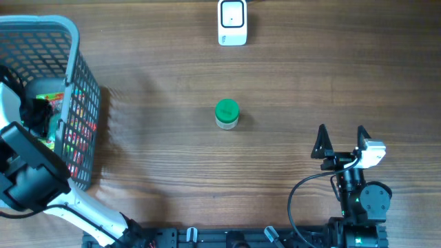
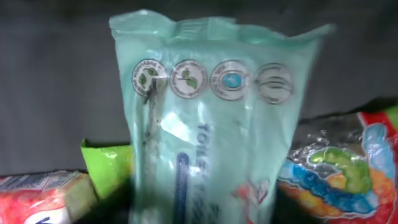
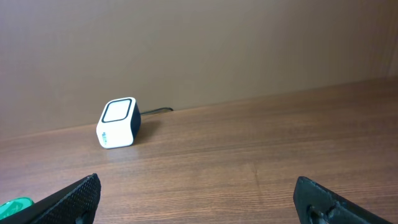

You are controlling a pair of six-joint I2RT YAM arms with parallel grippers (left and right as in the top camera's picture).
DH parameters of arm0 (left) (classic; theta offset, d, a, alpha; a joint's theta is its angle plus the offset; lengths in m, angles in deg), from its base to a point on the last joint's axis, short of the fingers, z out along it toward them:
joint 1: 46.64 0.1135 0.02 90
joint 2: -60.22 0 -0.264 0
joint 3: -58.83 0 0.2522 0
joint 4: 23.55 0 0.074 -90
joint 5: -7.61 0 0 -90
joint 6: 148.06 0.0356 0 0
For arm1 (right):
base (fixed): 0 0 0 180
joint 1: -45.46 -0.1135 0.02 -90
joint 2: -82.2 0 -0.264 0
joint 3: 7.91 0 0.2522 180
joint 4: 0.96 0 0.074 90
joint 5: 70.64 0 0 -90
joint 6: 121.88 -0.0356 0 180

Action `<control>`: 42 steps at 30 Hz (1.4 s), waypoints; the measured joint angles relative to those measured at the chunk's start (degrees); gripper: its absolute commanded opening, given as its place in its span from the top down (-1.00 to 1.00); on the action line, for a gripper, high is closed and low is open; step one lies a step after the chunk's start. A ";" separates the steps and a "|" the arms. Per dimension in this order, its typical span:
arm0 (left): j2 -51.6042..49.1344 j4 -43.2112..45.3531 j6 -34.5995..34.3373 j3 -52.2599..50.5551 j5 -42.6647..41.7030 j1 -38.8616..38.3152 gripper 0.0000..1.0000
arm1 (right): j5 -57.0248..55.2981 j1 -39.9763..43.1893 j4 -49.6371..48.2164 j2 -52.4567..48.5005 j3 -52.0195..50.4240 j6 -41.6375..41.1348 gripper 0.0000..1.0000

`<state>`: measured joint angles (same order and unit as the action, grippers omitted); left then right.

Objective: Scan the item barcode
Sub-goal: 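Carry the mint-green toilet paper pack to the scanner, place it right of jar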

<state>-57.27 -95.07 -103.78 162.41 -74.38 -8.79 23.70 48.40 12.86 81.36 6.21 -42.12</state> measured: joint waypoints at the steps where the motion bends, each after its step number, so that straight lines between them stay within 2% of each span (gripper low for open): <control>1: 0.00 -0.72 0.70 -0.24 0.02 0.00 0.92 | 0.00 0.00 0.00 0.00 0.00 0.02 -1.00; 6: 1.05 -4.87 6.03 0.46 0.00 0.04 0.92 | 0.00 0.00 0.00 0.00 0.00 0.00 -0.99; 9: 4.66 -9.88 6.95 5.27 -0.04 0.04 0.92 | 0.00 0.00 0.00 0.00 0.00 0.02 -0.99; 11: 9.57 -11.08 7.41 10.86 -0.76 0.04 0.92 | 0.00 0.00 0.00 0.00 0.00 0.00 -0.99; 13: 19.63 -11.50 7.50 17.99 -4.17 -0.11 0.90 | 0.00 0.00 0.00 0.00 0.00 0.00 -0.99; 15: 28.20 -10.75 7.39 20.24 -9.09 -1.53 0.89 | 0.00 0.00 0.00 0.00 0.00 0.02 -0.99; 17: 38.18 -10.12 7.30 21.90 -14.43 -7.91 0.88 | 0.00 0.00 0.00 0.00 0.00 0.00 -1.00; 20: 43.47 -8.79 7.30 22.40 -17.46 -23.52 0.85 | -0.02 0.00 -0.02 0.00 0.00 0.00 -0.99; 21: 42.60 -7.34 7.32 22.38 -17.86 -31.87 0.85 | -0.04 0.00 -0.02 0.00 0.00 0.00 -0.99; 22: 41.33 -6.58 7.26 22.38 -17.03 -36.30 0.85 | -0.04 0.00 0.00 0.00 0.00 0.00 -1.00; 24: 34.60 -4.74 7.34 22.23 -14.80 -50.34 0.84 | -0.11 0.00 0.00 0.00 0.00 0.00 -0.99; 28: 18.60 -3.06 7.34 21.88 -8.85 -66.90 0.84 | -0.13 0.00 0.00 0.00 0.00 0.00 -1.00; 34: -1.75 -0.83 6.14 21.44 -6.40 -77.96 0.76 | -0.13 0.00 0.00 0.00 0.00 0.00 -1.00; 35: -4.07 -0.17 5.95 21.44 -6.25 -78.99 0.70 | -0.13 0.00 -0.02 0.00 0.00 0.02 -0.99; 39: -10.91 1.66 5.53 21.40 -6.12 -81.70 0.67 | -0.13 0.00 -0.02 0.00 0.00 0.02 -0.99; 40: -12.09 1.88 5.53 21.38 -6.10 -82.18 0.55 | -0.13 0.00 0.00 0.00 -0.02 0.00 -1.00; 41: -12.87 1.90 5.53 21.27 -6.12 -82.58 0.11 | -0.13 0.00 0.00 0.00 0.00 0.00 -0.99; 42: -13.11 2.05 5.29 21.11 -6.12 -82.95 -0.20 | -0.13 0.00 0.00 0.00 0.00 0.00 -0.99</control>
<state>-70.39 -93.01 -98.49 183.52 -80.50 -91.74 23.57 48.40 12.86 81.36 6.21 -42.12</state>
